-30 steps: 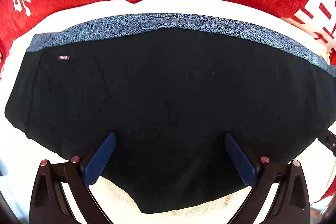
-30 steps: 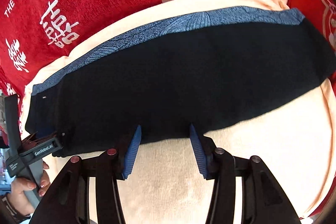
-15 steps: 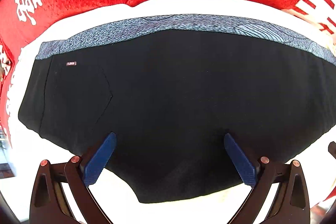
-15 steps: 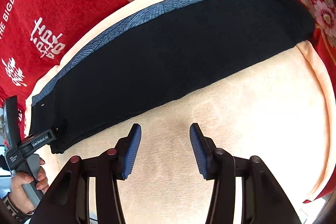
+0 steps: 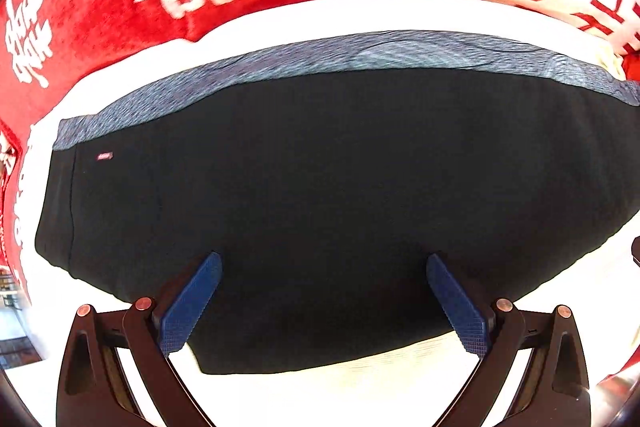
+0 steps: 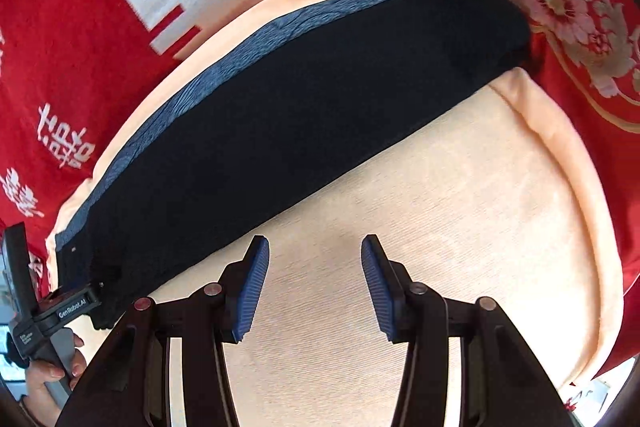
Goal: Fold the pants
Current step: 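Open both grippers and withdraw from the folded trousers, then grasp the end of the folded trousers with the right gripper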
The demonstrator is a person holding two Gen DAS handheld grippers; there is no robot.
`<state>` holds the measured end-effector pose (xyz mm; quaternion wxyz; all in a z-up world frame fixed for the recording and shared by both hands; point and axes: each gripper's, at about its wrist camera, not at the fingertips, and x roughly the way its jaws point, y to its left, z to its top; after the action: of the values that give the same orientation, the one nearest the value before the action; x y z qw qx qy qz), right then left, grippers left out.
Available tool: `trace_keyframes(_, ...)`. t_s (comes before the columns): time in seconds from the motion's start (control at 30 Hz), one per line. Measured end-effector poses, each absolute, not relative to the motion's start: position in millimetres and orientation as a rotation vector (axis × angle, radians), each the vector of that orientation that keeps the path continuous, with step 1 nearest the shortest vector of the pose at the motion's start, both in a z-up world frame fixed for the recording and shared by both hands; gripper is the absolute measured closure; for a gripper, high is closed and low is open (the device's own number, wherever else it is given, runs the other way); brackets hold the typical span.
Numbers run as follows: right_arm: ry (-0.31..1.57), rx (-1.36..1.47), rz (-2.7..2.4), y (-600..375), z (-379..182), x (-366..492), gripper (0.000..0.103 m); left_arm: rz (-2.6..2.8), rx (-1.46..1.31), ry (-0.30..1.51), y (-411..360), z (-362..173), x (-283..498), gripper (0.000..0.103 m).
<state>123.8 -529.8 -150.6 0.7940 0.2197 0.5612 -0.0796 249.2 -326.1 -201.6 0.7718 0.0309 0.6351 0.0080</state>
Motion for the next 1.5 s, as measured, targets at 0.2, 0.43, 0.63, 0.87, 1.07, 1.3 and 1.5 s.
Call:
trace_keyframes(0.2, 1.130, 0.554, -0.244, -571.6, -144.1, 118.7, 0.051, -0.060, 0.068, 1.336, -365.0, -192.6, 254.6, 0.000)
trace_keyframes(0.43, 1.086, 0.650, -0.327, -618.8, -145.4, 121.7, 0.051, -0.146, 0.062, 1.346, -418.9, -203.2, 265.3, 0.000)
trace_keyframes(0.63, 1.047, 0.711, -0.305, -640.0, -147.7, 130.7, 0.052, -0.155, 0.056, 1.343, -428.8, -213.8, 268.3, 0.000)
trace_keyframes(0.87, 1.051, 0.553, -0.303, -637.6, -132.9, 143.8, 0.086, -0.164, 0.071, 1.335, -429.3, -221.5, 273.9, 0.000)
trace_keyframes(1.07, 1.120, 0.439, -0.355, -649.3, -147.1, 137.3, 0.086, -0.162, 0.069, 1.329, -430.3, -228.2, 278.9, 0.000)
trace_keyframes(1.3, 1.132, 0.415, -0.375, -644.0, -145.1, 128.6, 0.086, -0.162, 0.072, 1.326, -430.0, -228.5, 278.3, 0.000)
trace_keyframes(1.5, 1.071, 0.611, -0.302, -658.6, -145.8, 102.5, 0.083, -0.168, 0.079, 1.317, -431.5, -228.8, 280.1, 0.000)
